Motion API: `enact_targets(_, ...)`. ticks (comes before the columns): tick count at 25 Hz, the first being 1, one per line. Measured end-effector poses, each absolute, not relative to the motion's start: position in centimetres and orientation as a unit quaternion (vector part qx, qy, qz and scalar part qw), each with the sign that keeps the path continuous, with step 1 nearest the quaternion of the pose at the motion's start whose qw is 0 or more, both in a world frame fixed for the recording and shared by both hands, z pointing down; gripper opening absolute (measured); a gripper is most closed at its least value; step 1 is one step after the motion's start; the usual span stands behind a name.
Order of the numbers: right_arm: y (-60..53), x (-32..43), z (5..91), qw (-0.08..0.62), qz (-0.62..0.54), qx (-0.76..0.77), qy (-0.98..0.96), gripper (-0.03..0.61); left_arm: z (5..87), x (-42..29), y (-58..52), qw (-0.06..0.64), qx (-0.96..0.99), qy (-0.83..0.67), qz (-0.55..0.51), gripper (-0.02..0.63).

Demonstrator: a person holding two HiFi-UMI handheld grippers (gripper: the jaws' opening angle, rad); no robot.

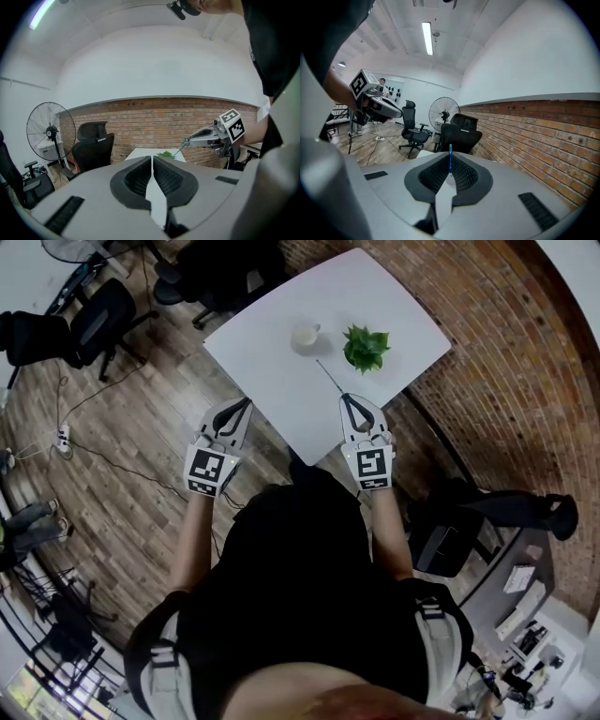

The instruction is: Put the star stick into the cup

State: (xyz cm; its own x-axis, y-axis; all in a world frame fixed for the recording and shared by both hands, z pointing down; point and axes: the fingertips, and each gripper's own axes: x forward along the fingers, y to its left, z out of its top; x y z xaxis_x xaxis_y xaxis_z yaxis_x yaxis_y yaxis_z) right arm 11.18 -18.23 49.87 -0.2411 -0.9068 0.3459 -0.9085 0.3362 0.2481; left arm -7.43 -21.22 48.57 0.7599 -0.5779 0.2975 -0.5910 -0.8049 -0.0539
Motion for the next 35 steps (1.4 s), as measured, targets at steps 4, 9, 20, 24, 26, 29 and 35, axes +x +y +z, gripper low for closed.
enact_targets(4, -20.1, 11.8, 49.9, 0.221, -0.004, 0.565, -0.795, 0.009, 48.4, -7.4, -22.1, 0.022, 0.931, -0.329, 0.155, 0.031)
enact_targets(9, -22.0, 12.7, 50.1, 0.219, -0.007, 0.554, -0.803, 0.009, 48.2, -7.4, -23.0, 0.023, 0.922, -0.353, 0.156, 0.029)
enact_targets(20, -25.5, 13.4, 51.8, 0.227, -0.010, 0.519, -0.824, 0.009, 48.0, -7.3, -24.7, 0.021, 0.904, -0.395, 0.164, 0.029)
enact_targets(24, -26.9, 13.6, 52.4, 0.229, -0.010, 0.506, -0.832, 0.009, 48.0, -7.3, -25.3, 0.024, 0.896, -0.410, 0.167, 0.029)
enact_targets(26, -27.4, 13.7, 52.7, 0.229, -0.009, 0.500, -0.835, 0.009, 48.0, -7.2, -25.5, 0.026, 0.893, -0.416, 0.168, 0.029)
enact_targets(29, -28.2, 14.0, 53.4, 0.230, -0.006, 0.490, -0.841, 0.009, 48.2, -7.0, -25.8, 0.028, 0.888, -0.426, 0.170, 0.029)
enact_targets(35, -29.7, 14.3, 55.0, 0.233, -0.016, 0.465, -0.854, 0.009, 48.4, -6.2, -26.2, 0.028, 0.882, -0.435, 0.177, 0.031)
